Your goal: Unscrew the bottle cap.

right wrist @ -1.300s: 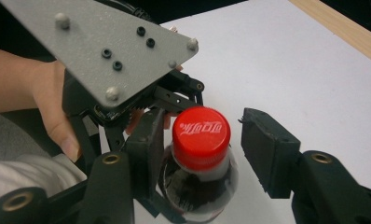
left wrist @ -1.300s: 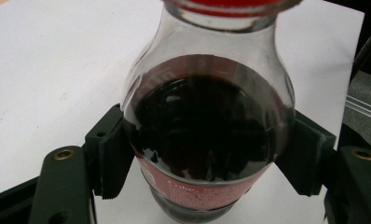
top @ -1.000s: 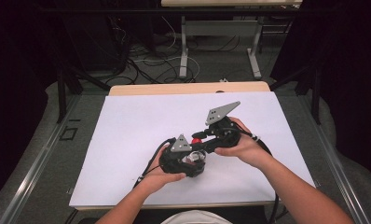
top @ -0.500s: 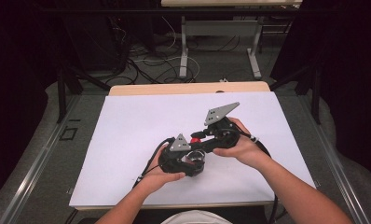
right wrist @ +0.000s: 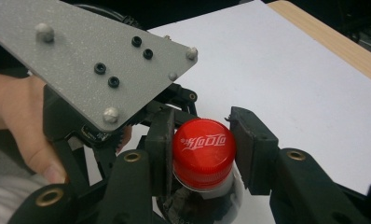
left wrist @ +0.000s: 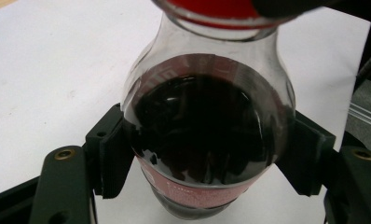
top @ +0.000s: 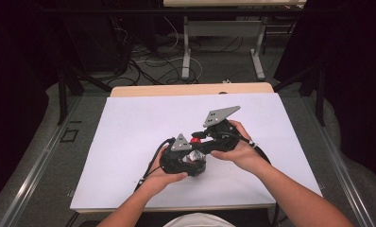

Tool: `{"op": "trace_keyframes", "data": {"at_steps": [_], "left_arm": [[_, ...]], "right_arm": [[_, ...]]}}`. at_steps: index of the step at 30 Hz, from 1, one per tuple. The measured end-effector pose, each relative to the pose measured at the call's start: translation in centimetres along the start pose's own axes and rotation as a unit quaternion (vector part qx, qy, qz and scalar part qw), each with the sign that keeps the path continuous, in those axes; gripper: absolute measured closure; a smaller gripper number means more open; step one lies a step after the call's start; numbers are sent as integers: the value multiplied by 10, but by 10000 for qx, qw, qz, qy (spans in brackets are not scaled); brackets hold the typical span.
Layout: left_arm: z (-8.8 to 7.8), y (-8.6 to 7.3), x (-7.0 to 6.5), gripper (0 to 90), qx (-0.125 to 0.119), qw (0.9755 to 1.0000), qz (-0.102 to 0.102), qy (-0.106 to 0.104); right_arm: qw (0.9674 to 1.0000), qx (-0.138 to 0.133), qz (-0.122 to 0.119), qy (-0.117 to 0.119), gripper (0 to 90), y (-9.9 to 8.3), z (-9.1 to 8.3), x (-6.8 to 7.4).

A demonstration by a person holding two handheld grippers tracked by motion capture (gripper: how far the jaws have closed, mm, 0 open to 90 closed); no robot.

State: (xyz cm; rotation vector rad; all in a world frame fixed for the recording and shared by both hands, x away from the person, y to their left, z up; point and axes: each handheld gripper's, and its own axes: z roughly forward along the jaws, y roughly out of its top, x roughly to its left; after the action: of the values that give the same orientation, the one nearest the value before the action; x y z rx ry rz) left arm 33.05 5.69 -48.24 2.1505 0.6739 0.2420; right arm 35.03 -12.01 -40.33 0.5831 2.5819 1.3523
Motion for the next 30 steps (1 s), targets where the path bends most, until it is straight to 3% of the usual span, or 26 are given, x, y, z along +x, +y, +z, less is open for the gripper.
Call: {"op": "trace_keyframes", "data": {"at_steps": [6, 8, 14, 17, 26, 30], "left_arm": [[-1, 0, 3, 297, 52, 9999, 35, 82], [0, -1, 2, 297, 9, 9999, -105, 96], [0, 0, 1, 297, 23, 9998, -140, 141], [-1, 0, 2, 298, 85, 9999, -76, 45], [0, 1, 0, 300, 15, 10000, -19, 19], [0, 1, 0, 300, 25, 10000, -63, 59]], "right_arm": [[9999, 30, 71, -112, 612, 1, 4, 1], [9998, 29, 121, -173, 612, 1, 4, 2], [9995, -11, 191, -240, 612, 1, 5, 3], [9997, 45, 158, -166, 614, 2, 4, 2], [9997, 100, 190, 86, 616, 1, -1, -6], [9997, 58, 249, -13, 615, 2, 0, -4]]}}
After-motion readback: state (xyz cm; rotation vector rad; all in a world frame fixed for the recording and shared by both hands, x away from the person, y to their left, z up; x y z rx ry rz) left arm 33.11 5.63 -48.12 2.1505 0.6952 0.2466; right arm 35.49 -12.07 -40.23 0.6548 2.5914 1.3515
